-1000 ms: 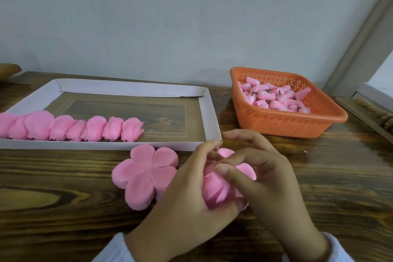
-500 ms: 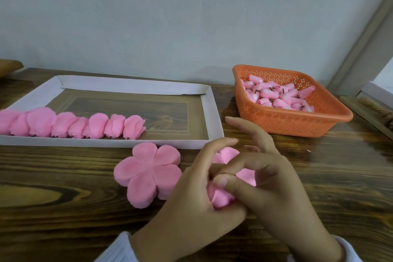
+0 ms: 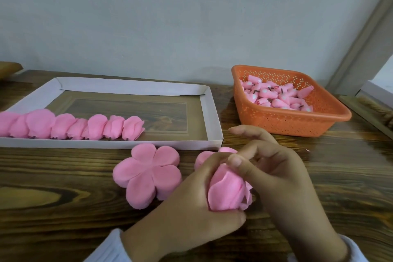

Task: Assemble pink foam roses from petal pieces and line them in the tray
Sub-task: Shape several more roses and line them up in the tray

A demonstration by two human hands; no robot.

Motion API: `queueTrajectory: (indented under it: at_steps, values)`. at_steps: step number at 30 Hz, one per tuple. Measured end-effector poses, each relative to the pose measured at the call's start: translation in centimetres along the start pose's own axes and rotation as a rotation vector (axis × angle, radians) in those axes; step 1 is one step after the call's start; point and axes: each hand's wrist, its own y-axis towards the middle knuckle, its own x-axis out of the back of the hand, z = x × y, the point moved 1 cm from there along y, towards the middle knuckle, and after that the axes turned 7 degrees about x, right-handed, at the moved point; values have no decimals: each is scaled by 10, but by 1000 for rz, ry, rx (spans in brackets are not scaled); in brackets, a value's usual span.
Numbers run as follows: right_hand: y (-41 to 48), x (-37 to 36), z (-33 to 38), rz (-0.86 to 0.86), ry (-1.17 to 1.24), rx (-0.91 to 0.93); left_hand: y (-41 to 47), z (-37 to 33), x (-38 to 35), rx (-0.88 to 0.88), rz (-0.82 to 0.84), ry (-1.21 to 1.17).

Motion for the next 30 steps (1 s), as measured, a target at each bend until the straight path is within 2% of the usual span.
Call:
queueTrajectory:
  at_steps: [4,7,9,13,17,25,30]
  values:
    - [1,3,3,31,-159,99,-4,-1,7,-118,-99,53]
    - [1,2,4,130,-299,197,-4,-3,9,-287,-213,42]
    - [-1,-1,4,205,-344,241,-3,-5,9,-309,-215,12]
    - [-1,-3,4,309,-314,218,-4,-7,7,-200,-70,-136]
    - [-1,0,6,351,-221,162,-3,-5,5,-137,-4,-124]
    - [-1,0,5,203,-158,119,0,3,-7,-4,-73,-63]
    - [-1,1,4,133,-125,92,1,5,-6,49,-31,-93]
